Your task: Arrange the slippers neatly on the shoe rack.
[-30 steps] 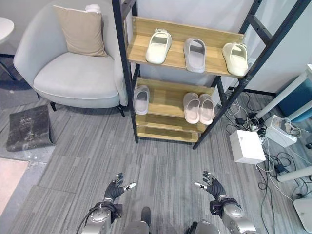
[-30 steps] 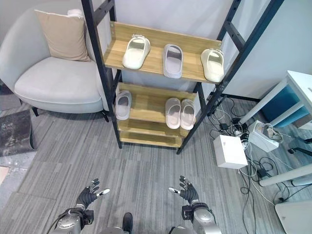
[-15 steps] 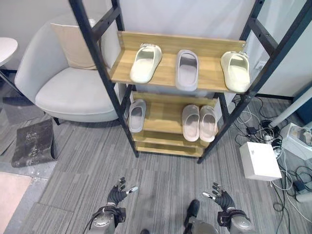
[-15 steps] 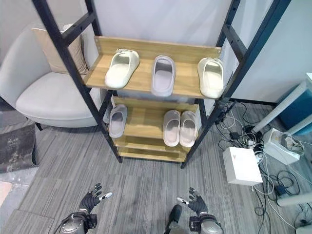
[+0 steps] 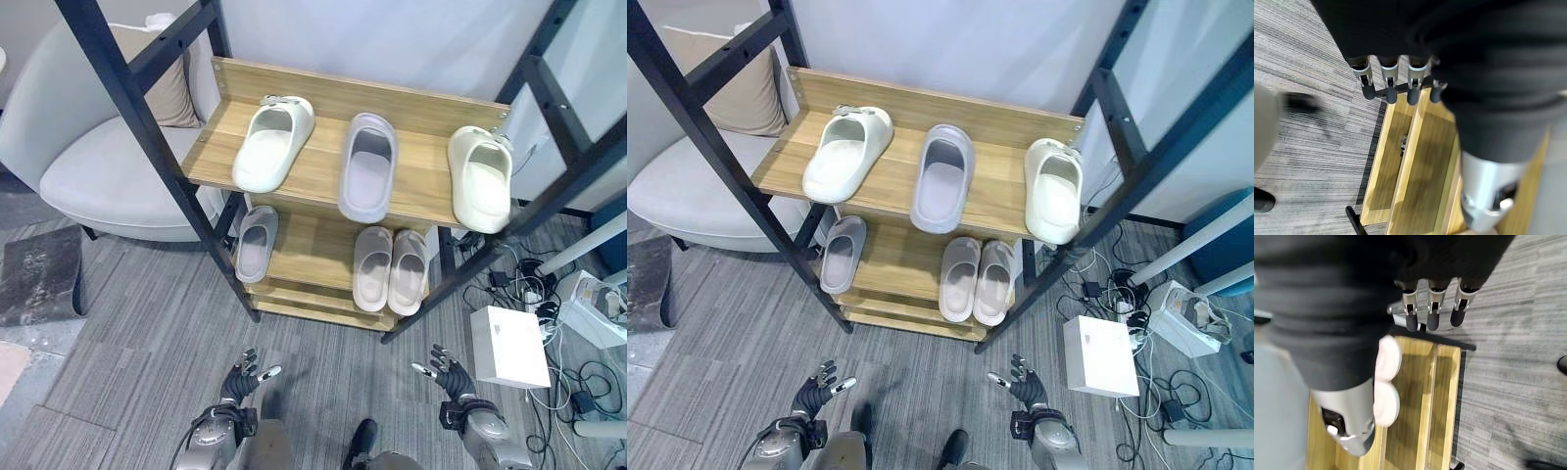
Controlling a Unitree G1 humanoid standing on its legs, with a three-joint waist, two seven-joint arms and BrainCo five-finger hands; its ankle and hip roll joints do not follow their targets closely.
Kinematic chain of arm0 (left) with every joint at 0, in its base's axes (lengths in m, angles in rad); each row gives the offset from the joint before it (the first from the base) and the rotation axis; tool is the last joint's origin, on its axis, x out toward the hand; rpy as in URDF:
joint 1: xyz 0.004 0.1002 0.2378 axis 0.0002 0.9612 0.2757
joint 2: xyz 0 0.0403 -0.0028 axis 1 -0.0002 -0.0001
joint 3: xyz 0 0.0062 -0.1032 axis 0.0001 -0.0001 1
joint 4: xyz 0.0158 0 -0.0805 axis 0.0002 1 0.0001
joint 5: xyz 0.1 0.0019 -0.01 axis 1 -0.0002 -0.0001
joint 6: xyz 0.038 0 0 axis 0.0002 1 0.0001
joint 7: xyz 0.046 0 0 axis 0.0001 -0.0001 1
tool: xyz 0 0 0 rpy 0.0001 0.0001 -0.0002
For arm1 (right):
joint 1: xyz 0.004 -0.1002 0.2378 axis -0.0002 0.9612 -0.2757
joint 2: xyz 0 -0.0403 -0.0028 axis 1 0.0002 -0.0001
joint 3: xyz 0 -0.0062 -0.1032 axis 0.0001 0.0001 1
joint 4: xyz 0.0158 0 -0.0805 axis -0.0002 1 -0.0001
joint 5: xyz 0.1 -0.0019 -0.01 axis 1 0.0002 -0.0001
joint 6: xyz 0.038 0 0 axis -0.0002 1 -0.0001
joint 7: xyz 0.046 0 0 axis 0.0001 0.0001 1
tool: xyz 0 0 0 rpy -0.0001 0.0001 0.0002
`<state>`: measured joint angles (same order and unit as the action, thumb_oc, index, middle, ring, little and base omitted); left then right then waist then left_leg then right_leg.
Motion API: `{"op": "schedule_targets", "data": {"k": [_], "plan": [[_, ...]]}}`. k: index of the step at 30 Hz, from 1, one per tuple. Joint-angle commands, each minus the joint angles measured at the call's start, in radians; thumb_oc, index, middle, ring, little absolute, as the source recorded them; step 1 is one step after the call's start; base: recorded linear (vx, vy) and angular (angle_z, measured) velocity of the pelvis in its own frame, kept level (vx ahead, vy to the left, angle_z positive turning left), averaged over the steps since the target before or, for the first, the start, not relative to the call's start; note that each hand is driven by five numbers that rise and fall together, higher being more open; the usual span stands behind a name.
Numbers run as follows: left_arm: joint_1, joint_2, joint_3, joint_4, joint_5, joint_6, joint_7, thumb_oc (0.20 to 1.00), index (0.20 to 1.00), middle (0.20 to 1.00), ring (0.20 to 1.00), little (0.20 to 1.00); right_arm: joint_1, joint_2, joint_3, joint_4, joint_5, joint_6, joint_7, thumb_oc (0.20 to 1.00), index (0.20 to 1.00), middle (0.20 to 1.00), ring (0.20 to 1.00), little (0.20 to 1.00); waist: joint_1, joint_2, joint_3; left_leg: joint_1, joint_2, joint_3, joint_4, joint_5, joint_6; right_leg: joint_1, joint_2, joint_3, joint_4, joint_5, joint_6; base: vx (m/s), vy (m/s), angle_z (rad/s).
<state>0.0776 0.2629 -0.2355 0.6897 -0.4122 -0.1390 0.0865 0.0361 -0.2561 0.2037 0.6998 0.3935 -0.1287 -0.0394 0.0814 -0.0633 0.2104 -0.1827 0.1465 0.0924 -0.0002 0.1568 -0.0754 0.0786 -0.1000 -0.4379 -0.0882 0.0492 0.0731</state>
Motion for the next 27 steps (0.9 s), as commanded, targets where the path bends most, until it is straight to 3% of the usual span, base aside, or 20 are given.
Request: {"op": "schedule_targets", "data": {"k": [1, 5, 7, 8, 9, 10, 15, 18, 22, 27], "plan": [[-0.003, 0.037, 0.017, -0.034, 0.015, -0.031, 0.003, 1.0, 1.0, 1.0, 1.0, 1.0, -0.014, -0.019, 0.025, -0.047, -0.004, -0.04, 0.005, 1.0, 1.0, 1.0, 1.0, 1.0, 0.026, -0.023, -0.026, 0.061, -0.06, 0.003, -0.073, -0.039, -0.017, -0.004, -0.002, -0.01, 0.001, -0.027, 0.057, 0.14, 0.207, -0.07], [0.001, 0.033, 0.011, -0.015, 0.018, -0.025, -0.001, 1.0, 1.0, 1.0, 1.0, 1.0, -0.022, -0.002, 0.027, -0.032, -0.015, -0.035, 0.002, 1.0, 1.0, 1.0, 1.0, 1.0, 0.022, -0.022, -0.049, 0.102, -0.086, 0.009, -0.082, -0.055, -0.005, 0.003, -0.022, 0.001, 0.023, -0.026, 0.07, 0.11, 0.154, -0.04], [0.004, 0.042, 0.006, -0.019, 0.023, -0.026, -0.004, 1.0, 1.0, 1.0, 1.0, 1.0, -0.023, 0.007, 0.028, -0.032, -0.014, -0.034, 0.009, 1.0, 1.0, 1.0, 1.0, 1.0, 0.023, -0.022, -0.051, 0.12, -0.102, 0.013, -0.073, -0.072, 0.014, -0.012, -0.045, 0.022, 0.094, -0.038, 0.079, 0.08, 0.248, -0.02], [0.002, 0.043, 0.0, -0.017, 0.021, -0.024, -0.005, 1.0, 1.0, 1.0, 1.0, 1.0, -0.029, 0.018, 0.033, -0.03, -0.022, -0.027, 0.009, 1.0, 1.0, 1.0, 1.0, 1.0, 0.024, -0.019, -0.045, 0.136, -0.113, 0.017, -0.067, -0.088, 0.035, -0.043, -0.073, 0.031, 0.196, -0.04, 0.096, 0.04, 0.223, -0.11], [0.002, 0.044, 0.0, -0.017, 0.021, -0.024, -0.004, 1.0, 1.0, 1.0, 1.0, 1.0, -0.03, 0.019, 0.033, -0.03, -0.022, -0.027, 0.009, 1.0, 1.0, 1.0, 1.0, 1.0, 0.026, -0.02, -0.045, 0.136, -0.115, 0.019, -0.066, -0.088, 0.036, -0.046, -0.075, 0.034, 0.201, -0.042, 0.097, 0.04, 0.288, -0.1], [0.001, 0.043, -0.002, -0.018, 0.02, -0.025, -0.002, 1.0, 1.0, 1.0, 1.0, 1.0, -0.031, 0.027, 0.034, -0.032, -0.03, -0.024, 0.011, 1.0, 1.0, 1.0, 1.0, 1.0, 0.021, -0.012, -0.032, 0.16, -0.121, 0.026, -0.065, -0.104, 0.054, -0.081, -0.109, 0.037, 0.308, -0.006, 0.121, 0.02, 0.146, -0.18], [0.003, 0.043, -0.015, -0.024, 0.022, -0.026, -0.006, 1.0, 1.0, 1.0, 1.0, 1.0, -0.013, 0.034, 0.026, -0.031, -0.038, -0.019, 0.013, 1.0, 1.0, 1.0, 1.0, 1.0, 0.001, 0.01, -0.016, 0.215, -0.136, 0.021, -0.081, -0.13, 0.088, -0.135, -0.152, 0.038, 0.455, 0.076, 0.152, 0.07, 0.163, -0.07], [-0.014, 0.046, -0.022, -0.021, 0.028, -0.026, -0.008, 1.0, 1.0, 1.0, 1.0, 1.0, 0.002, 0.035, 0.017, -0.025, -0.03, -0.017, 0.013, 1.0, 1.0, 1.0, 1.0, 1.0, -0.009, -0.004, -0.022, 0.226, -0.151, -0.004, -0.087, -0.141, 0.076, -0.135, -0.141, 0.018, 0.249, 0.074, 0.13, 0.11, -0.013, 0.02], [-0.026, 0.047, -0.023, -0.025, 0.033, -0.025, -0.005, 1.0, 1.0, 1.0, 1.0, 1.0, 0.006, 0.034, 0.027, -0.035, -0.031, -0.019, 0.008, 1.0, 1.0, 1.0, 1.0, 1.0, -0.008, -0.019, -0.025, 0.235, -0.157, -0.014, -0.078, -0.148, 0.07, -0.104, -0.099, 0.051, 0.152, 0.077, 0.125, 0.07, -0.033, 0.2], [-0.026, 0.038, -0.026, -0.014, 0.043, -0.022, -0.009, 1.0, 1.0, 1.0, 1.0, 1.0, 0.004, 0.0, 0.082, -0.089, -0.115, -0.019, 0.024, 1.0, 1.0, 1.0, 1.0, 1.0, 0.006, -0.03, -0.067, 0.229, -0.155, -0.013, -0.087, -0.152, 0.061, -0.054, -0.073, 0.02, 0.067, 0.056, 0.111, 0.09, -0.02, 0.14]]}}
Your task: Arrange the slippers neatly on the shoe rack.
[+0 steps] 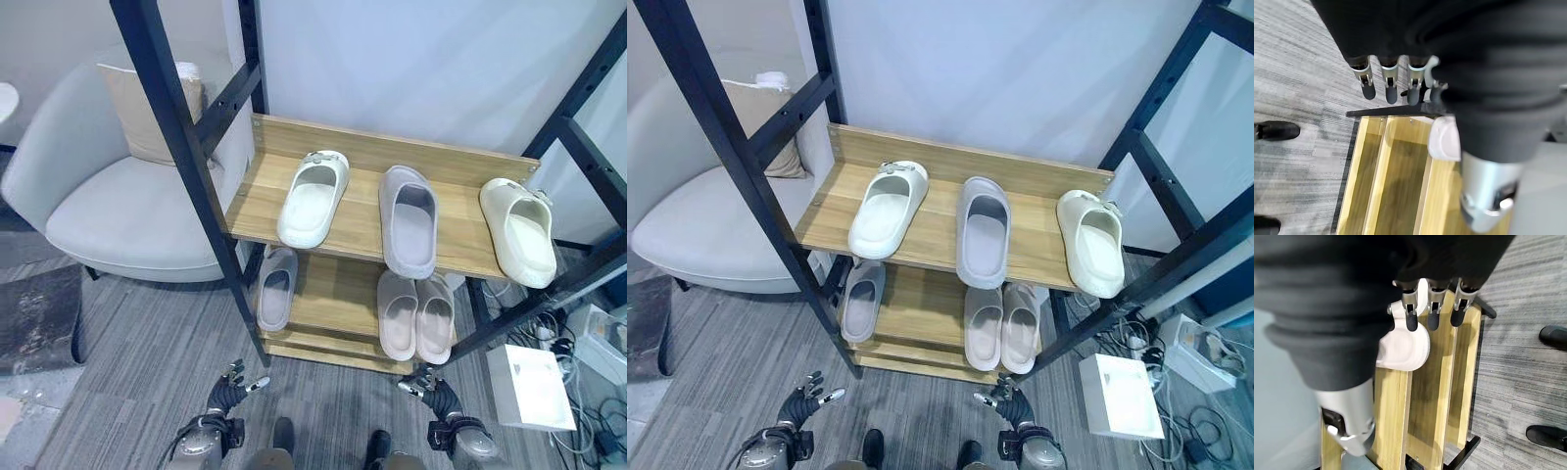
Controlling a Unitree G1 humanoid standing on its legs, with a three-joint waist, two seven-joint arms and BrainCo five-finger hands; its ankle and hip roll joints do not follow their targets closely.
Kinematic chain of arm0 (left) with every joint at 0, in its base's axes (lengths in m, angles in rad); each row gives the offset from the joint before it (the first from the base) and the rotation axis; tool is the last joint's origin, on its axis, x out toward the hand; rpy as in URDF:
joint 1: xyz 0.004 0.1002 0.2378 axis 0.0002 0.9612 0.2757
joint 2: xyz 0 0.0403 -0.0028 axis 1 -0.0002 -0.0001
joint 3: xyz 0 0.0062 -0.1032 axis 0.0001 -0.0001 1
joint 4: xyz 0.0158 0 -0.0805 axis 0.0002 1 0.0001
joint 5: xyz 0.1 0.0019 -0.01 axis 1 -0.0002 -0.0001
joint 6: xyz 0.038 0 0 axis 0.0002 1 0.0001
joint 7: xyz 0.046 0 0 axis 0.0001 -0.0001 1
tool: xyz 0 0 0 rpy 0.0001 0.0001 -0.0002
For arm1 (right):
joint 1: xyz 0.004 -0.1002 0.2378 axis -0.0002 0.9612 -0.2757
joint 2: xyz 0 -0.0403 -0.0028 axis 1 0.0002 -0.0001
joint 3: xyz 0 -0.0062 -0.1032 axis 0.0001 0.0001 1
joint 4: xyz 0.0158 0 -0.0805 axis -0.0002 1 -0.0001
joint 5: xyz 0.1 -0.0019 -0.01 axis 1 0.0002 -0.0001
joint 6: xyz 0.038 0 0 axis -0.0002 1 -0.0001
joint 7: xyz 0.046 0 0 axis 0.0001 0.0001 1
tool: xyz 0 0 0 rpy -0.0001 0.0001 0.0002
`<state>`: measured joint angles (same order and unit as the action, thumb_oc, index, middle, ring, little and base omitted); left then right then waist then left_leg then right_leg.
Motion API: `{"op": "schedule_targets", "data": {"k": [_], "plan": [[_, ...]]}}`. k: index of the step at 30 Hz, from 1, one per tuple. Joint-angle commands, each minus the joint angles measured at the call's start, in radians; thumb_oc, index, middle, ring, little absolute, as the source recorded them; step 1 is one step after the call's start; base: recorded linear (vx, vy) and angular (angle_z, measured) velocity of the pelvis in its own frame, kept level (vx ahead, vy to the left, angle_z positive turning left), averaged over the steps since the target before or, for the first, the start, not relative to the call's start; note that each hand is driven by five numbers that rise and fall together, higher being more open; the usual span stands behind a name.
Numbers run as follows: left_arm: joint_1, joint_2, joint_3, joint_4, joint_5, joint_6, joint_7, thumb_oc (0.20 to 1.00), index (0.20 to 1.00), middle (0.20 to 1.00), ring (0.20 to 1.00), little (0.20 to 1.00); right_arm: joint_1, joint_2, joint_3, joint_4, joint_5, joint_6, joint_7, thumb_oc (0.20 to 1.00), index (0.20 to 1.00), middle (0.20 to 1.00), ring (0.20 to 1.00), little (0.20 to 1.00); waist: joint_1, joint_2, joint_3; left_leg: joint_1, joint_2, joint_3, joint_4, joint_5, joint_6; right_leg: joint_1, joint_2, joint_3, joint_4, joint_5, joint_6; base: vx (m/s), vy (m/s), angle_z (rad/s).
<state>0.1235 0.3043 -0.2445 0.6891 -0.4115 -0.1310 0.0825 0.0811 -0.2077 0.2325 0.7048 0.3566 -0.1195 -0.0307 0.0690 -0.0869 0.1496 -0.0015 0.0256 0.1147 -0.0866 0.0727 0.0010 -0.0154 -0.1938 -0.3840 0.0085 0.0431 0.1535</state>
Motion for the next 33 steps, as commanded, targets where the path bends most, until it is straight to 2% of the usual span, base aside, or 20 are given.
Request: {"op": "schedule_targets", "data": {"k": [1, 2, 6, 7, 8, 10, 12, 17, 20, 23, 25, 29, 33], "plan": [[-0.074, -0.003, -0.015, -0.013, 0.048, -0.03, -0.005, 1.0, 1.0, 1.0, 1.0, 1.0, -0.04, -0.059, 0.066, -0.119, -0.106, -0.027, 0.014, 1.0, 1.0, 1.0, 1.0, 1.0, 0.02, -0.008, -0.009, 0.047, -0.033, -0.038, -0.001, -0.068, -0.018, 0.046, 0.025, -0.035, -0.04, 0.058, 0.027, 0.05, -0.036, 0.0], [-0.07, 0.0, -0.008, -0.024, 0.059, -0.032, 0.003, 1.0, 1.0, 1.0, 1.0, 1.0, -0.037, -0.097, 0.101, -0.203, -0.227, -0.03, 0.001, 1.0, 1.0, 1.0, 1.0, 1.0, 0.026, -0.011, -0.011, 0.051, -0.027, -0.039, -0.001, -0.071, -0.024, 0.063, 0.033, -0.041, -0.061, 0.052, 0.024, 0.05, -0.041, -0.02], [-0.063, 0.001, 0.021, -0.039, 0.092, -0.043, 0.025, 1.0, 1.0, 1.0, 1.0, 1.0, 0.002, -0.206, 0.111, -0.481, -0.488, -0.066, -0.03, 1.0, 1.0, 1.0, 1.0, 1.0, 0.014, -0.014, -0.01, 0.046, -0.021, -0.031, -0.001, -0.069, -0.03, 0.065, 0.043, -0.033, -0.073, 0.043, 0.022, 0.01, -0.016, -0.05], [-0.061, 0.0, 0.02, -0.039, 0.092, -0.043, 0.025, 1.0, 1.0, 1.0, 1.0, 1.0, 0.006, -0.208, 0.109, -0.487, -0.489, -0.063, -0.029, 1.0, 1.0, 1.0, 1.0, 1.0, 0.015, -0.012, -0.011, 0.047, -0.02, -0.031, -0.001, -0.07, -0.03, 0.065, 0.044, -0.033, -0.072, 0.043, 0.022, 0.0, 0.0, 0.0], [-0.058, -0.004, 0.029, -0.037, 0.099, -0.048, 0.029, 1.0, 1.0, 1.0, 1.0, 1.0, 0.059, -0.247, 0.087, -0.608, -0.516, -0.083, -0.006, 1.0, 1.0, 1.0, 1.0, 1.0, -0.001, -0.015, -0.008, 0.048, -0.018, -0.025, -0.001, -0.07, -0.032, 0.066, 0.048, -0.024, -0.076, 0.04, 0.021, -0.01, -0.004, -0.03], [-0.057, -0.009, 0.029, -0.029, 0.103, -0.047, 0.026, 1.0, 1.0, 1.0, 1.0, 1.0, 0.081, -0.274, 0.081, -0.668, -0.528, -0.087, 0.015, 1.0, 1.0, 1.0, 1.0, 1.0, -0.006, -0.014, -0.008, 0.048, -0.016, -0.022, -0.001, -0.071, -0.033, 0.067, 0.05, -0.024, -0.077, 0.038, 0.021, -0.01, -0.002, -0.02], [-0.051, -0.02, 0.031, -0.006, 0.119, -0.052, 0.027, 1.0, 1.0, 1.0, 1.0, 1.0, 0.121, -0.338, 0.062, -0.822, -0.557, -0.117, 0.047, 1.0, 1.0, 1.0, 1.0, 1.0, -0.022, -0.016, -0.01, 0.049, -0.013, -0.014, -0.001, -0.073, -0.036, 0.069, 0.054, -0.02, -0.082, 0.036, 0.022, 0.0, 0.0, 0.0], [-0.04, -0.029, 0.046, 0.005, 0.13, -0.058, 0.036, 1.0, 1.0, 1.0, 1.0, 1.0, 0.201, -0.432, -0.022, -1.074, -0.527, -0.173, 0.088, 1.0, 1.0, 1.0, 1.0, 1.0, -0.052, -0.016, -0.019, 0.052, -0.011, 0.003, -0.001, -0.076, -0.038, 0.064, 0.06, -0.001, -0.083, 0.035, 0.023, 0.0, 0.008, -0.11], [-0.035, -0.035, 0.051, 0.012, 0.127, -0.064, 0.04, 1.0, 1.0, 1.0, 1.0, 1.0, 0.225, -0.474, -0.05, -1.174, -0.503, -0.195, 0.106, 1.0, 1.0, 1.0, 1.0, 1.0, -0.066, -0.016, -0.029, 0.052, -0.01, 0.008, -0.001, -0.08, -0.039, 0.061, 0.062, 0.007, -0.083, 0.035, 0.024, 0.0, 0.008, -0.15], [-0.028, -0.036, 0.048, 0.013, 0.125, -0.073, 0.046, 1.0, 1.0, 1.0, 1.0, 1.0, 0.21, -0.519, -0.083, -1.249, -0.493, -0.221, 0.084, 1.0, 1.0, 1.0, 1.0, 1.0, -0.074, -0.016, -0.036, 0.054, -0.01, 0.012, -0.001, -0.081, -0.039, 0.06, 0.063, 0.01, -0.079, 0.036, 0.026, 0.0, 0.008, -0.09], [-0.028, -0.037, 0.048, 0.013, 0.125, -0.073, 0.046, 1.0, 1.0, 1.0, 1.0, 1.0, 0.212, -0.52, -0.085, -1.251, -0.493, -0.22, 0.084, 1.0, 1.0, 1.0, 1.0, 1.0, -0.074, -0.015, -0.036, 0.053, -0.01, 0.012, -0.001, -0.082, -0.039, 0.059, 0.063, 0.01, -0.079, 0.036, 0.026, 0.0, 0.008, -0.13], [-0.02, -0.038, 0.047, 0.02, 0.114, -0.084, 0.049, 1.0, 1.0, 1.0, 1.0, 1.0, 0.164, -0.58, -0.16, -1.288, -0.514, -0.24, 0.018, 1.0, 1.0, 1.0, 1.0, 1.0, -0.08, -0.013, -0.046, 0.056, -0.011, 0.017, -0.001, -0.086, -0.037, 0.06, 0.062, 0.016, -0.077, 0.037, 0.029, 0.0, 0.01, -0.01], [-0.013, -0.04, 0.027, 0.015, 0.09, -0.094, 0.053, 1.0, 1.0, 1.0, 1.0, 1.0, 0.032, -0.56, -0.243, -1.248, -0.679, -0.219, -0.169, 1.0, 1.0, 1.0, 1.0, 1.0, -0.072, -0.003, -0.059, 0.06, -0.016, 0.016, -0.001, -0.092, -0.028, 0.061, 0.058, 0.016, -0.076, 0.04, 0.031, 0.0, 0.04, -0.02]]}}
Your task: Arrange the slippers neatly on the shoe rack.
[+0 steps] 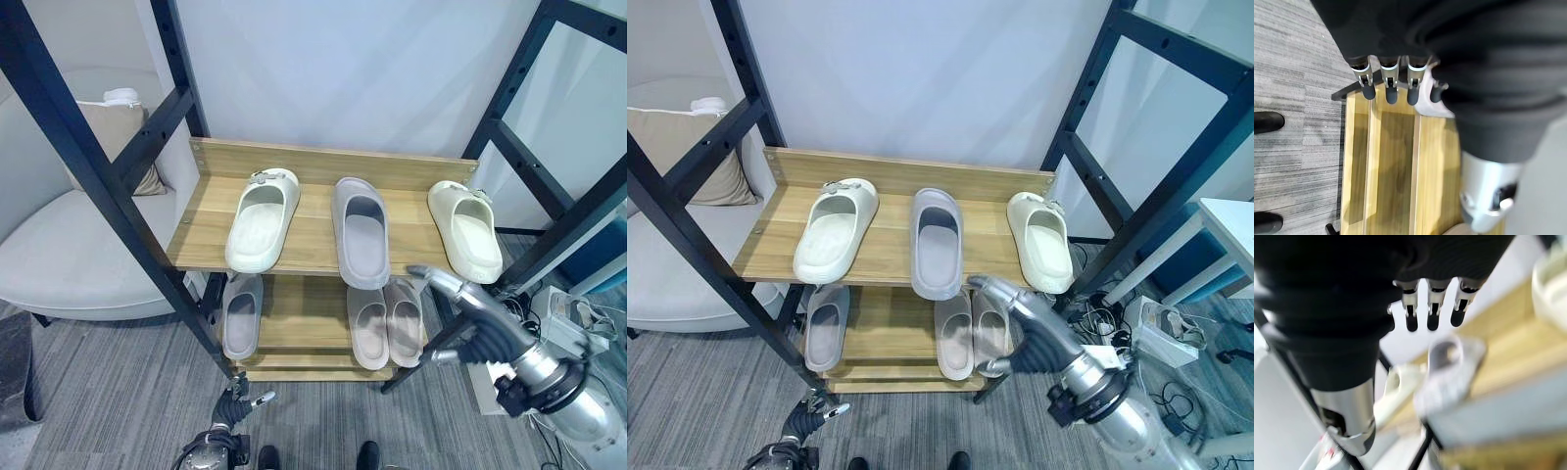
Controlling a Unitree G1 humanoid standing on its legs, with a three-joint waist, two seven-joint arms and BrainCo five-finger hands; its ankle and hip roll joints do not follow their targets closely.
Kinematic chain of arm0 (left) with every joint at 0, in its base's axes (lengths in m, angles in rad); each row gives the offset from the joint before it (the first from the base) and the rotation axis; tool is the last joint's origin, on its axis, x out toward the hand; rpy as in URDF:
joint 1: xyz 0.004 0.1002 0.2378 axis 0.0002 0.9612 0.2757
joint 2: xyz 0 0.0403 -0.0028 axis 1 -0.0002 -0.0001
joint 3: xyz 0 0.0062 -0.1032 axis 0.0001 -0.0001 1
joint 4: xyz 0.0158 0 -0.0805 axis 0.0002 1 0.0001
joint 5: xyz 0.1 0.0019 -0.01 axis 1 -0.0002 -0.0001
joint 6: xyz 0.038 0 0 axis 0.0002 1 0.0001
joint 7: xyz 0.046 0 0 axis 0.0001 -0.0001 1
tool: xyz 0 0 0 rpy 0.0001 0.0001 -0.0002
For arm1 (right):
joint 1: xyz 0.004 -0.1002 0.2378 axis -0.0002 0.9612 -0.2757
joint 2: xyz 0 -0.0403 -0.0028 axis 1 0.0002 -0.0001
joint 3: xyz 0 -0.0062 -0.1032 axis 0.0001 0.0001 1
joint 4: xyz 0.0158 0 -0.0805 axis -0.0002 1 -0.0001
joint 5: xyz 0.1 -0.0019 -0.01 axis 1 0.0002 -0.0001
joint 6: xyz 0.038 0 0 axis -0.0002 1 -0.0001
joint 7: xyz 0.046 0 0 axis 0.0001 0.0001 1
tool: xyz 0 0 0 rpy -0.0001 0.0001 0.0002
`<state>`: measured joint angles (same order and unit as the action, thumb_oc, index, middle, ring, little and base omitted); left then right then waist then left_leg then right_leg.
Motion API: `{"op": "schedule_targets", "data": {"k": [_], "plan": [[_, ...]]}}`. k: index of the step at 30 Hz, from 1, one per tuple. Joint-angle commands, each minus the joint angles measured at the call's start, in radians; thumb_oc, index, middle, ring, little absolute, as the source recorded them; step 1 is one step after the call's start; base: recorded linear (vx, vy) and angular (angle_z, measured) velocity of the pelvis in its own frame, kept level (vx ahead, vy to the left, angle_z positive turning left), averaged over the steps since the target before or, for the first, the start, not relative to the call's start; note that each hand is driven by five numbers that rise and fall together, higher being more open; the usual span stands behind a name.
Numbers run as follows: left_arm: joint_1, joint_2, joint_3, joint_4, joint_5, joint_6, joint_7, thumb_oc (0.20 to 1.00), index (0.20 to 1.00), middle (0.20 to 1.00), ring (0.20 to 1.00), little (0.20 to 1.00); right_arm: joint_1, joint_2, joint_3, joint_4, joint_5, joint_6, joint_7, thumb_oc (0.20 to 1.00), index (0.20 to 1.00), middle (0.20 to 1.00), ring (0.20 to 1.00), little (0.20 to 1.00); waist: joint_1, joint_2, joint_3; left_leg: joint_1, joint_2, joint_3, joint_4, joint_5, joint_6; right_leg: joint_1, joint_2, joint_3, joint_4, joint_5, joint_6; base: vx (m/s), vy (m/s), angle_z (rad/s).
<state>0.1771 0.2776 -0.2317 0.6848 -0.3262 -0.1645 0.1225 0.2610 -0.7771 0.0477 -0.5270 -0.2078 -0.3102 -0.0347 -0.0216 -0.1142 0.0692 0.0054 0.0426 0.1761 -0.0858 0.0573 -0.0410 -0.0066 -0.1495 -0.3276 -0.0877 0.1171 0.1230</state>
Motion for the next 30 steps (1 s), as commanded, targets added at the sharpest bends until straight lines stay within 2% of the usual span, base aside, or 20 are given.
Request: {"op": "schedule_targets", "data": {"k": [1, 2, 3, 4, 6, 11, 18, 24, 30], "plan": [[-0.069, -0.013, 0.007, 0.017, 0.007, -0.061, 0.014, 1.0, 1.0, 1.0, 1.0, 1.0, -0.182, 0.017, -0.063, 0.002, -0.167, -0.017, -0.208, 1.0, 1.0, 1.0, 1.0, 1.0, 0.023, 0.026, 0.02, 0.054, -0.034, -0.046, -0.001, -0.078, 0.015, 0.054, 0.012, -0.042, 0.02, -0.034, 0.062, 0.0, 0.0, 0.0], [-0.07, -0.013, 0.008, 0.017, 0.007, -0.061, 0.015, 1.0, 1.0, 1.0, 1.0, 1.0, -0.186, 0.017, -0.06, 0.006, -0.171, -0.017, -0.212, 1.0, 1.0, 1.0, 1.0, 1.0, 0.023, 0.026, 0.021, 0.055, -0.034, -0.046, -0.001, -0.078, 0.015, 0.054, 0.013, -0.042, 0.02, -0.033, 0.062, 0.0, 0.0, 0.0], [-0.071, -0.014, -0.008, 0.01, 0.008, -0.061, 0.017, 1.0, 1.0, 1.0, 1.0, 1.0, -0.238, 0.054, -0.053, 0.03, -0.224, 0.0, -0.267, 1.0, 1.0, 1.0, 1.0, 1.0, 0.033, 0.03, 0.021, 0.055, -0.035, -0.049, -0.001, -0.078, 0.017, 0.056, 0.009, -0.048, 0.022, -0.034, 0.062, 0.0, 0.0, 0.0], [-0.072, -0.013, -0.007, 0.01, 0.008, -0.061, 0.017, 1.0, 1.0, 1.0, 1.0, 1.0, -0.241, 0.055, -0.05, 0.033, -0.226, 0.0, -0.269, 1.0, 1.0, 1.0, 1.0, 1.0, 0.033, 0.029, 0.022, 0.055, -0.035, -0.049, -0.001, -0.078, 0.017, 0.056, 0.009, -0.048, 0.022, -0.034, 0.062, 0.0, 0.0, 0.0], [-0.078, -0.014, -0.027, 0.009, 0.014, -0.062, 0.019, 1.0, 1.0, 1.0, 1.0, 1.0, -0.326, 0.082, -0.024, 0.089, -0.321, 0.036, -0.34, 1.0, 1.0, 1.0, 1.0, 1.0, 0.054, 0.031, 0.024, 0.054, -0.037, -0.058, -0.001, -0.079, 0.019, 0.058, 0.005, -0.057, 0.026, -0.034, 0.061, 0.0, 0.015, 0.01], [-0.078, -0.003, -0.037, 0.0, 0.014, -0.06, 0.019, 1.0, 1.0, 1.0, 1.0, 1.0, -0.449, 0.092, 0.013, 0.213, -0.388, 0.094, -0.398, 1.0, 1.0, 1.0, 1.0, 1.0, 0.087, 0.026, 0.031, 0.054, -0.043, -0.071, -0.001, -0.079, 0.023, 0.06, -0.001, -0.072, 0.028, -0.032, 0.062, 0.01, 0.008, 0.02], [-0.077, 0.007, -0.048, 0.022, 0.013, -0.055, 0.01, 1.0, 1.0, 1.0, 1.0, 1.0, -0.594, 0.13, 0.072, 0.427, -0.4, 0.17, -0.433, 1.0, 1.0, 1.0, 1.0, 1.0, 0.146, 0.017, 0.045, 0.043, -0.05, -0.098, -0.001, -0.074, 0.025, 0.068, -0.005, -0.101, 0.025, -0.031, 0.06, 0.02, 0.017, 0.11], [-0.086, 0.012, -0.061, 0.059, 0.028, -0.056, 0.004, 1.0, 1.0, 1.0, 1.0, 1.0, -0.688, 0.163, 0.131, 0.582, -0.375, 0.194, -0.45, 1.0, 1.0, 1.0, 1.0, 1.0, 0.194, 0.008, 0.056, 0.026, -0.053, -0.123, -0.001, -0.068, 0.022, 0.069, -0.008, -0.129, 0.018, -0.03, 0.061, 0.02, 0.01, 0.16], [-0.098, 0.01, -0.068, 0.071, 0.027, -0.06, 0.014, 1.0, 1.0, 1.0, 1.0, 1.0, -0.748, 0.207, 0.173, 0.607, -0.371, 0.203, -0.455, 1.0, 1.0, 1.0, 1.0, 1.0, 0.219, 0.006, 0.061, 0.013, -0.055, -0.142, -0.001, -0.062, 0.02, 0.07, -0.007, -0.147, 0.01, -0.03, 0.059, 0.02, 0.014, 0.15]]}}
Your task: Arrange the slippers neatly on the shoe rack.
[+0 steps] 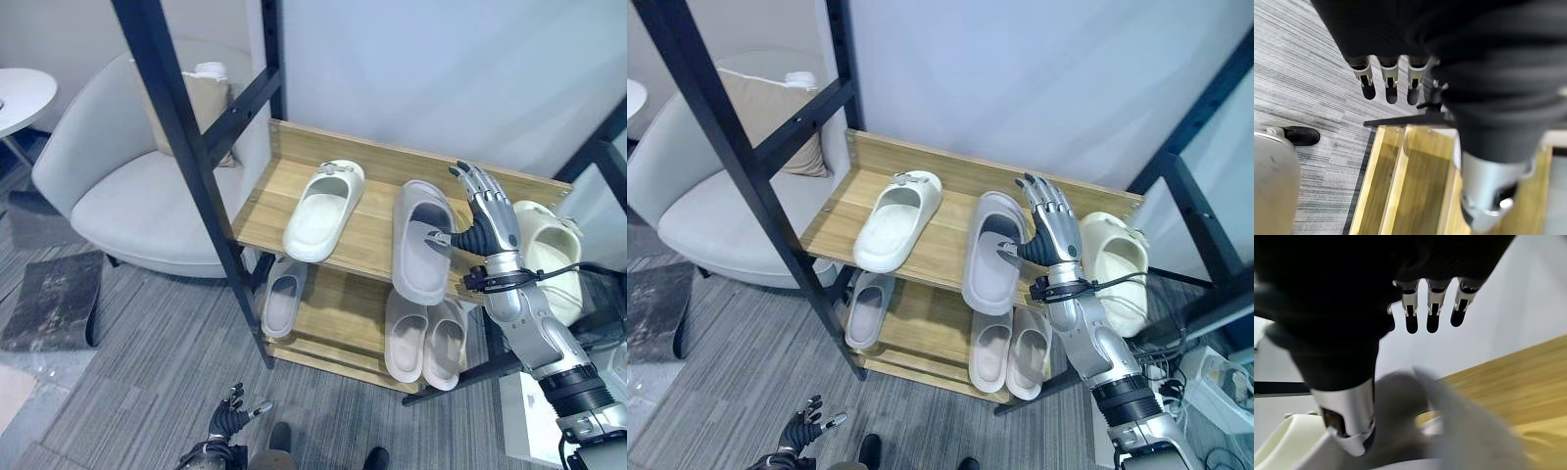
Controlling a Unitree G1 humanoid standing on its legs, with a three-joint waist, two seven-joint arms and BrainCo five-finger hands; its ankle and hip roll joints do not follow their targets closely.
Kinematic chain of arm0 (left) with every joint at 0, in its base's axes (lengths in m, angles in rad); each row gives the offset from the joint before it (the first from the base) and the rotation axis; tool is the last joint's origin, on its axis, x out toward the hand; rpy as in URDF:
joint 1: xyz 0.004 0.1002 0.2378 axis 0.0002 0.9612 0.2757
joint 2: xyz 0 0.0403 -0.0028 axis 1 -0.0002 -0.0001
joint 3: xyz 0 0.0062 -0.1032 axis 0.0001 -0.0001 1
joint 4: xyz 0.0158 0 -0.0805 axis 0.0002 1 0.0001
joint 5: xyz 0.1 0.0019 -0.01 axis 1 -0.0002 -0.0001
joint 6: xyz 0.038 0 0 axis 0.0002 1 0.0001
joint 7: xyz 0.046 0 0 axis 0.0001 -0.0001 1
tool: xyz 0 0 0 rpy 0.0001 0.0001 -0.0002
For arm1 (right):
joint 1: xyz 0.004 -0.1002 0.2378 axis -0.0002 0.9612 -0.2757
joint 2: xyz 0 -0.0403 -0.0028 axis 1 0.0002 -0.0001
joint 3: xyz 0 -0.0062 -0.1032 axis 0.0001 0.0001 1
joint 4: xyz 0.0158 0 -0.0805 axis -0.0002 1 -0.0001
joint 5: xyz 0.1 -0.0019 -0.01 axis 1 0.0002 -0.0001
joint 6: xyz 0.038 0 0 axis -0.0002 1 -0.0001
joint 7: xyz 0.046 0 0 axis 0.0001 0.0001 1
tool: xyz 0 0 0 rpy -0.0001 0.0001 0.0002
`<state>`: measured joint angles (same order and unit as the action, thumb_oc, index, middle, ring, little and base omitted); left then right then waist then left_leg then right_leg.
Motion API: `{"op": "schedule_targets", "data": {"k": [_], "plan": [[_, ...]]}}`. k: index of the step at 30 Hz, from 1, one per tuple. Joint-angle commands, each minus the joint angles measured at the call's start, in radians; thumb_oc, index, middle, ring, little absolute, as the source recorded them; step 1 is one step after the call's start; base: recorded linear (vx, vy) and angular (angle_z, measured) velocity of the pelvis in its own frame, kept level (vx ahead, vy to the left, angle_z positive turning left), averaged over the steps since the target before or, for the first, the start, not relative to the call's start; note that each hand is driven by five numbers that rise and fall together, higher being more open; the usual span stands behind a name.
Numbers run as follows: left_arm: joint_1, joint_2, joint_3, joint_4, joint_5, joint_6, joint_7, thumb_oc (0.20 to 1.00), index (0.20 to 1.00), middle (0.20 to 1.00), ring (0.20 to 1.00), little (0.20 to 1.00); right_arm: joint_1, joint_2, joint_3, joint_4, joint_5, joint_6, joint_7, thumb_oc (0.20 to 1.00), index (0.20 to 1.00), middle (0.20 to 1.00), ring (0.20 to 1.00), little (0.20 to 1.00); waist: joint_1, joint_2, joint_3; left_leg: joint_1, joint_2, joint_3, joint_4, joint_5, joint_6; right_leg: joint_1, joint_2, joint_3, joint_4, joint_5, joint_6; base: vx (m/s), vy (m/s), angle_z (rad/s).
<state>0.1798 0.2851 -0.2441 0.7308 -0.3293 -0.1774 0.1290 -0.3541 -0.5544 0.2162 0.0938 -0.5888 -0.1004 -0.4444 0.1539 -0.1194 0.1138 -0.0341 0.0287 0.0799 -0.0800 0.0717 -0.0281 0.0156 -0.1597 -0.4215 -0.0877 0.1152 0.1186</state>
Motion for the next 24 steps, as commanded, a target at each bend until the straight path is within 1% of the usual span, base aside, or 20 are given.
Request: {"op": "schedule_targets", "data": {"k": [1, 4, 10, 15, 17, 22, 23, 24], "plan": [[-0.1, 0.001, -0.059, 0.023, 0.029, -0.049, 0.008, 1.0, 1.0, 1.0, 1.0, 1.0, -0.143, -0.016, 0.015, -0.005, 0.004, -0.006, -0.045, 1.0, 1.0, 1.0, 1.0, 1.0, 0.046, 0.011, 0.017, 0.052, -0.042, -0.048, -0.007, -0.076, 0.007, 0.049, 0.003, -0.054, 0.011, -0.028, 0.064, 0.03, 0.025, 0.22], [-0.106, -0.002, -0.062, 0.025, 0.028, -0.05, 0.015, 1.0, 1.0, 1.0, 1.0, 1.0, -0.153, -0.007, 0.031, 0.012, 0.008, -0.004, -0.038, 1.0, 1.0, 1.0, 1.0, 1.0, 0.05, 0.009, 0.018, 0.049, -0.045, -0.053, -0.007, -0.074, 0.007, 0.05, 0.004, -0.061, 0.012, -0.03, 0.063, 0.01, 0.012, 0.1], [-0.107, -0.008, -0.06, 0.026, 0.026, -0.051, 0.016, 1.0, 1.0, 1.0, 1.0, 1.0, -0.126, -0.023, 0.03, 0.057, -0.018, 0.016, -0.028, 1.0, 1.0, 1.0, 1.0, 1.0, 0.052, 0.008, 0.022, 0.042, -0.047, -0.072, -0.007, -0.073, 0.006, 0.052, 0.002, -0.074, 0.016, -0.037, 0.061, 0.01, 0.007, 0.03], [-0.104, -0.007, -0.054, 0.036, 0.034, -0.048, 0.013, 1.0, 1.0, 1.0, 1.0, 1.0, -0.105, -0.061, -0.005, 0.141, -0.072, 0.067, -0.056, 1.0, 1.0, 1.0, 1.0, 1.0, 0.051, 0.009, 0.024, 0.04, -0.049, -0.083, -0.007, -0.072, 0.005, 0.055, 0.001, -0.087, 0.02, -0.041, 0.061, 0.01, 0.011, 0.12], [-0.106, -0.008, -0.052, 0.035, 0.032, -0.047, 0.013, 1.0, 1.0, 1.0, 1.0, 1.0, -0.099, -0.059, -0.021, 0.156, -0.08, 0.084, -0.063, 1.0, 1.0, 1.0, 1.0, 1.0, 0.05, 0.01, 0.025, 0.039, -0.05, -0.088, -0.007, -0.072, 0.005, 0.054, 0.0, -0.089, 0.021, -0.042, 0.06, 0.0, 0.001, 0.03], [-0.108, -0.014, -0.05, 0.039, 0.026, -0.043, 0.013, 1.0, 1.0, 1.0, 1.0, 1.0, -0.081, -0.039, -0.036, 0.169, -0.085, 0.1, -0.067, 1.0, 1.0, 1.0, 1.0, 1.0, 0.045, 0.013, 0.027, 0.039, -0.049, -0.091, -0.007, -0.071, 0.006, 0.057, -0.001, -0.092, 0.024, -0.045, 0.058, 0.0, 0.001, 0.08], [-0.106, -0.016, -0.055, 0.038, 0.026, -0.042, 0.01, 1.0, 1.0, 1.0, 1.0, 1.0, -0.079, -0.034, -0.033, 0.193, -0.084, 0.106, -0.068, 0.429, 0.429, 0.429, 0.429, 0.429, 0.046, 0.014, 0.025, 0.04, -0.05, -0.093, -0.007, -0.07, 0.006, 0.059, -0.002, -0.095, 0.022, -0.045, 0.058, 0.0, 0.002, 0.07], [-0.106, -0.016, -0.055, 0.038, 0.026, -0.043, 0.01, 1.0, 1.0, 1.0, 1.0, 1.0, -0.08, -0.034, -0.032, 0.195, -0.083, 0.105, -0.069, 0.269, 0.269, 0.269, 0.269, 0.269, 0.045, 0.014, 0.025, 0.04, -0.05, -0.093, -0.007, -0.07, 0.006, 0.059, -0.002, -0.095, 0.021, -0.045, 0.058, 0.01, -0.001, 0.07]]}}
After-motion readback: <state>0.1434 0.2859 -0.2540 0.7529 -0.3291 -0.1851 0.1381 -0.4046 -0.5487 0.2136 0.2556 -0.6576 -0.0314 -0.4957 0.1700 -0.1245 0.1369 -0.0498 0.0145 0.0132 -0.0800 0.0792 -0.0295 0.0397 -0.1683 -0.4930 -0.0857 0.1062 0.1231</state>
